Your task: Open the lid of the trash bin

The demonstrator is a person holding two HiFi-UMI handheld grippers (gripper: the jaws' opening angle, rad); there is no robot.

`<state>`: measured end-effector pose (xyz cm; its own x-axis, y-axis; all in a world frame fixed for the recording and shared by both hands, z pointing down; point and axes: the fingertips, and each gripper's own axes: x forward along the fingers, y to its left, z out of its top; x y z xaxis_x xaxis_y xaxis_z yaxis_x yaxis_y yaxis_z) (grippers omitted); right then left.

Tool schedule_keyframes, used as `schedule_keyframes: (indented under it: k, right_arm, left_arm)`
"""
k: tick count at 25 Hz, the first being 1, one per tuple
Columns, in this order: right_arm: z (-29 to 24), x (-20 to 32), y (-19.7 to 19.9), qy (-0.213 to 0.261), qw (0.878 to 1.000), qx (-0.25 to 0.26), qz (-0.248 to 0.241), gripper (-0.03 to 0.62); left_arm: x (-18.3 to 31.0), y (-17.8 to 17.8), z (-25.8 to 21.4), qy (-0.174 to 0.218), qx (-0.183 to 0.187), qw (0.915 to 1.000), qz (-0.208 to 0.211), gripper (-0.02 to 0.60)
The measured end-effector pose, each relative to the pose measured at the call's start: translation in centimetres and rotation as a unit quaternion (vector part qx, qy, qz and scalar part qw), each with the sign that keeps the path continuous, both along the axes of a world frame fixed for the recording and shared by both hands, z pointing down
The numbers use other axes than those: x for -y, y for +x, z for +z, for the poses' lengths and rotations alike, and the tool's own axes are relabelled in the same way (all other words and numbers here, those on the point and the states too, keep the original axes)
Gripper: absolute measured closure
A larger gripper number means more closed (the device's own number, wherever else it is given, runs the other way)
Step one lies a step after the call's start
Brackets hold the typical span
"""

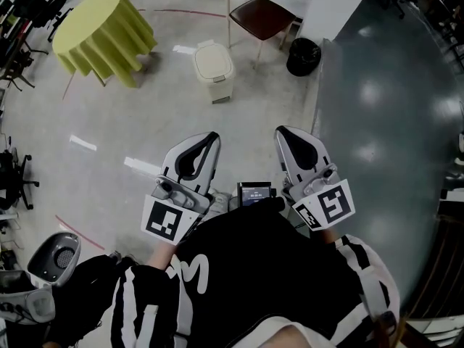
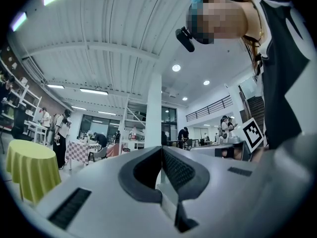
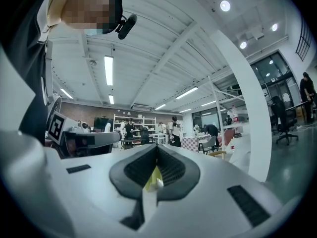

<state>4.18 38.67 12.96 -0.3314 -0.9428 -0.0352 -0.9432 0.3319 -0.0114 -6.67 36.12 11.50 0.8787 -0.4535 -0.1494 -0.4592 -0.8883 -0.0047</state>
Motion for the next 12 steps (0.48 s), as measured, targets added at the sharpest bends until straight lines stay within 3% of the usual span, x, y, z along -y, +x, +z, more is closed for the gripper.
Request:
schedule_keyframes:
  k: [12]
  right_arm:
    - [0.36,0.22,0.49,-0.006,1.000,0.002,-0.008,0.583]
  left_arm:
    - [0.19,0.87,0.08,-0.003,0.004,1.0000,0.006,0.571]
